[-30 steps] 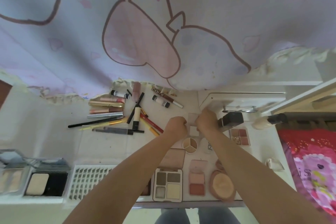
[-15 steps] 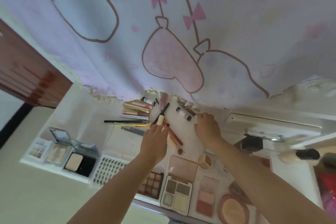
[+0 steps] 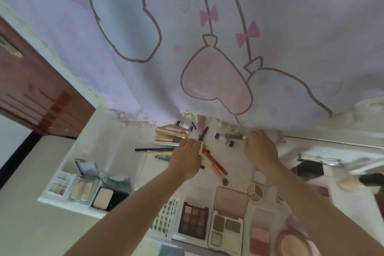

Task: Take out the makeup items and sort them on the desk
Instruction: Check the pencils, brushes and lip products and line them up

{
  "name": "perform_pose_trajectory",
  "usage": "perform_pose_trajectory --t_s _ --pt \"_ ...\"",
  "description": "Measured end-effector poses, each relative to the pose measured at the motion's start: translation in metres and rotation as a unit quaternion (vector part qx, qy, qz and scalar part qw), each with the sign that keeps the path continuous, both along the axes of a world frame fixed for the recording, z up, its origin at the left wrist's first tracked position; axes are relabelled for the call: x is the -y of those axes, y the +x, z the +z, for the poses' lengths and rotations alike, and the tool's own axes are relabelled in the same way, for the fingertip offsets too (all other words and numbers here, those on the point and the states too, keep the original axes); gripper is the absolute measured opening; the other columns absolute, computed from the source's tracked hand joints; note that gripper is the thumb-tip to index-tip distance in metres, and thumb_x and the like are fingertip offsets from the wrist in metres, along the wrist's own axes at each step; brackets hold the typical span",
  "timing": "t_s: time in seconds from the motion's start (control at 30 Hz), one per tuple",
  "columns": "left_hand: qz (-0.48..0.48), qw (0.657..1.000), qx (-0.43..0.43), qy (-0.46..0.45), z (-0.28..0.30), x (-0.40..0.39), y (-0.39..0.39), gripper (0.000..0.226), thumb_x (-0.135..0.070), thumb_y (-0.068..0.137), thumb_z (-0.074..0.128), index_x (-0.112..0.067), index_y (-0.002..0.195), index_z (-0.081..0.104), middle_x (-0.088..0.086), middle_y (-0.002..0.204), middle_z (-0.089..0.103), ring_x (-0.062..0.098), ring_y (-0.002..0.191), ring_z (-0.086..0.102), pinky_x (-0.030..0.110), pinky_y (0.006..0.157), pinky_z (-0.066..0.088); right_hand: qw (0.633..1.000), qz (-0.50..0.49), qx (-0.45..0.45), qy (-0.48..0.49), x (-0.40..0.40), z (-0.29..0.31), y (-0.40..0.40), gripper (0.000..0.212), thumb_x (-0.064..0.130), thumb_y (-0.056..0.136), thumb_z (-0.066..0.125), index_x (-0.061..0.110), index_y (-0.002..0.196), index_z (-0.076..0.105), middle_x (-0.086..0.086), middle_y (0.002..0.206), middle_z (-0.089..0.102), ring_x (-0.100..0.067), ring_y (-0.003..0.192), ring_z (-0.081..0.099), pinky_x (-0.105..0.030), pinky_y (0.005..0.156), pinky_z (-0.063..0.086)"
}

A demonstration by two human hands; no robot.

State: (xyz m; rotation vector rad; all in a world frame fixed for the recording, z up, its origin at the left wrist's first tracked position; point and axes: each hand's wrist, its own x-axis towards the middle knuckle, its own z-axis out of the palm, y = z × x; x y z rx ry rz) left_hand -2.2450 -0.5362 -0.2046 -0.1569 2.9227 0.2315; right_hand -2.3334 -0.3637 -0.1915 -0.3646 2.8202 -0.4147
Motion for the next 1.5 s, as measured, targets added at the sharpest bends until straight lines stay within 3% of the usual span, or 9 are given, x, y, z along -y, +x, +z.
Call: perform_pose_trajectory --t_s 0.27,0.43,0.5,0.6,0.83,0.97,1.1,1.3,1.5 --pt "-0.138 0.985 -0.089 0.059 0.046 0.042 -0.019 0.038 -0.02 0.098 0.034 -0.004 0.133 0.035 0.011 0.129 0.046 0.025 0.118 0.044 0.031 0.097 0.036 0.969 -0.082 0.051 -0.227 0.064 0.079 0.044 0.022 0.01 0.095 0.038 0.003 0.093 0.059 -0.006 0.066 0.05 -0.02 0.062 0.045 -0.015 0.053 0.035" --pt "-0.22 0.943 -0.247 0.033 0.058 0.093 0.007 0.016 -0.013 0.073 0.058 -0.005 0.082 0.068 0.005 0.067 0.065 0.017 0.054 0.063 0.02 0.047 0.049 0.914 -0.208 0.117 -0.327 0.118 0.095 0.071 0.026 0.02 0.096 0.035 0.008 0.075 0.042 -0.001 0.056 0.03 -0.012 0.046 0.027 -0.02 0.042 0.024" --pt "-0.226 0.95 -0.213 0.03 0.07 0.108 0.017 0.009 -0.016 0.076 0.063 -0.007 0.078 0.066 0.002 0.065 0.064 0.015 0.051 0.061 0.019 0.042 0.046 0.945 -0.174 0.056 -0.27 0.137 0.097 0.075 0.037 0.025 0.098 0.033 0.009 0.065 0.035 -0.001 0.058 0.031 -0.012 0.05 0.03 -0.021 0.047 0.025" --pt "-0.17 0.975 -0.122 0.077 0.091 0.126 0.023 0.028 -0.026 0.098 0.035 -0.007 0.107 0.054 0.004 0.094 0.06 0.022 0.083 0.06 0.027 0.067 0.045 0.948 -0.136 0.014 -0.288 0.157 0.107 0.08 0.034 0.015 0.097 0.031 0.007 0.065 0.036 -0.002 0.06 0.036 -0.011 0.049 0.03 -0.014 0.041 0.029" --pt "-0.123 0.925 -0.018 0.358 0.127 0.158 0.03 0.022 -0.017 0.099 0.032 -0.015 0.082 0.046 -0.008 0.061 0.039 0.005 0.053 0.036 0.009 0.049 0.033 0.938 0.051 -0.005 -0.343 0.17 0.138 0.08 0.032 0.005 0.095 0.034 0.031 0.076 0.037 0.004 0.057 0.042 -0.005 0.045 0.039 -0.016 0.048 0.033" --pt "-0.117 0.957 -0.094 0.25 0.146 0.168 0.019 0.01 -0.026 0.098 0.035 -0.019 0.098 0.043 -0.01 0.064 0.043 0.002 0.05 0.038 0.009 0.045 0.035 0.91 0.034 0.134 -0.392 0.167 0.154 0.061 0.023 0.012 0.097 0.035 0.022 0.082 0.05 0.003 0.059 0.059 -0.013 0.05 0.054 -0.022 0.045 0.042" --pt "-0.116 0.975 -0.13 0.14 0.156 0.173 0.015 0.021 -0.032 0.097 0.037 -0.015 0.106 0.045 -0.012 0.064 0.039 0.002 0.053 0.038 0.01 0.049 0.03 0.941 0.05 0.073 -0.325 0.174 0.159 0.052 0.034 0.021 0.097 0.039 0.014 0.065 0.049 0.008 0.033 0.049 -0.001 0.027 0.038 -0.011 0.037 0.033" --pt "-0.115 0.975 -0.177 0.064 0.158 0.174 0.008 0.03 -0.035 0.098 0.032 -0.015 0.108 0.053 -0.009 0.08 0.045 0.009 0.073 0.043 0.014 0.06 0.032 0.915 0.073 0.031 -0.396 0.169 0.155 0.043 0.027 -0.002 0.082 0.06 0.023 0.072 0.056 0.003 0.082 0.058 -0.022 0.08 0.061 -0.033 0.074 0.054" --pt "-0.117 0.965 -0.23 0.04 0.163 0.172 0.003 0.034 -0.036 0.098 0.03 -0.016 0.113 0.052 -0.003 0.099 0.057 0.006 0.079 0.04 0.014 0.068 0.03 0.928 0.004 0.068 -0.365 0.177 0.166 0.037 0.035 0.026 0.096 0.041 0.011 0.066 0.052 0.006 0.04 0.049 -0.002 0.028 0.037 -0.011 0.034 0.029"
